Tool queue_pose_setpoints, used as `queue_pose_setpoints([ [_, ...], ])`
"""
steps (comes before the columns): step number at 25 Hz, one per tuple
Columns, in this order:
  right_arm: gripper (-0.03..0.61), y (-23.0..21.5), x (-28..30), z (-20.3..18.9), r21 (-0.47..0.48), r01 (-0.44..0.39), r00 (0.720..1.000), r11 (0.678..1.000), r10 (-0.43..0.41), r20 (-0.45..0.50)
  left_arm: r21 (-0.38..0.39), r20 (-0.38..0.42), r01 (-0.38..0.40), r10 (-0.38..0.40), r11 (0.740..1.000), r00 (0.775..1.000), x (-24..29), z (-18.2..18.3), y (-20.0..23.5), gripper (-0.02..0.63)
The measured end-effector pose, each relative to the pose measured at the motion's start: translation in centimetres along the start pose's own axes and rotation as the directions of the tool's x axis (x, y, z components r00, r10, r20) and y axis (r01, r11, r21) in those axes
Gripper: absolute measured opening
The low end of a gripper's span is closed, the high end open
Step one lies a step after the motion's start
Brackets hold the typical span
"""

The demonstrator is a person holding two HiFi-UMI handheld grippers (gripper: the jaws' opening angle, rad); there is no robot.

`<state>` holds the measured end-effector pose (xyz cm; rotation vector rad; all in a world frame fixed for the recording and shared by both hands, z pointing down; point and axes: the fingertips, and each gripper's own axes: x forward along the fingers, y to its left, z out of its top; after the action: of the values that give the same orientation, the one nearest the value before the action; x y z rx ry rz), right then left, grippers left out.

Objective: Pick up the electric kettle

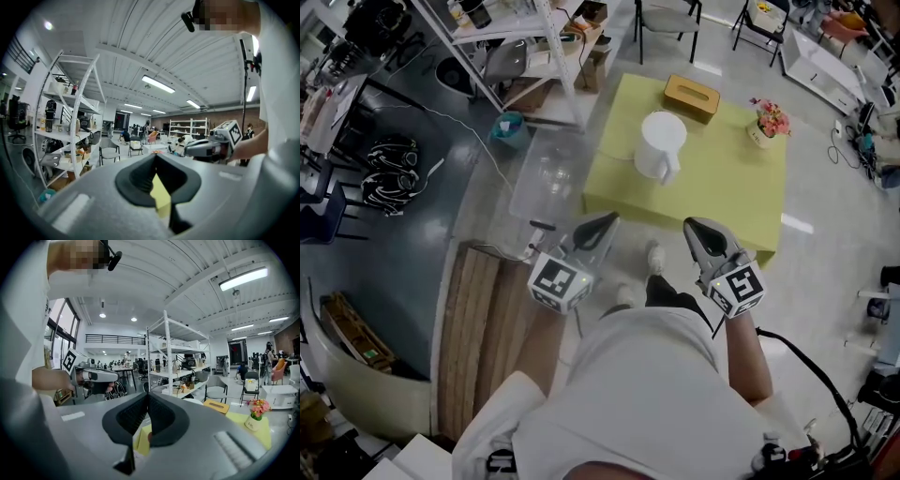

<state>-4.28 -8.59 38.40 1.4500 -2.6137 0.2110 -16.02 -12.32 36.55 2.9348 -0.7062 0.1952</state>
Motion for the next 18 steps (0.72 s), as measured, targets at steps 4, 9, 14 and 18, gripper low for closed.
queue_pose_setpoints([
  [4, 0.006, -1.9, 1.2, 0.0, 0.013, -0.020, 1.000, 1.000, 0.020, 0.000, 0.005, 0.001, -0.011, 0.011, 1.000, 1.000, 1.3, 0.0, 0.7, 0.003],
  [9, 0.006, -4.6, 3.1, -0.4, 0.015, -0.062, 0.998, 0.998, 0.062, -0.001, -0.007, 0.003, -0.028, 0.028, 1.000, 1.000, 3.5, 0.0, 1.7, 0.003],
  [14, 0.006, -7.8, 4.7, -0.4, 0.020, -0.102, 0.995, 0.995, 0.102, 0.001, 0.013, 0.013, -0.053, 0.053, 0.999, 0.999, 6.2, 0.4, 3.0, 0.003],
  [18, 0.006, -10.6, 5.8, -0.8, 0.025, -0.123, 0.992, 0.992, 0.123, 0.000, -0.010, 0.016, -0.079, 0.079, 0.997, 0.997, 8.6, 0.6, 4.1, 0.003],
])
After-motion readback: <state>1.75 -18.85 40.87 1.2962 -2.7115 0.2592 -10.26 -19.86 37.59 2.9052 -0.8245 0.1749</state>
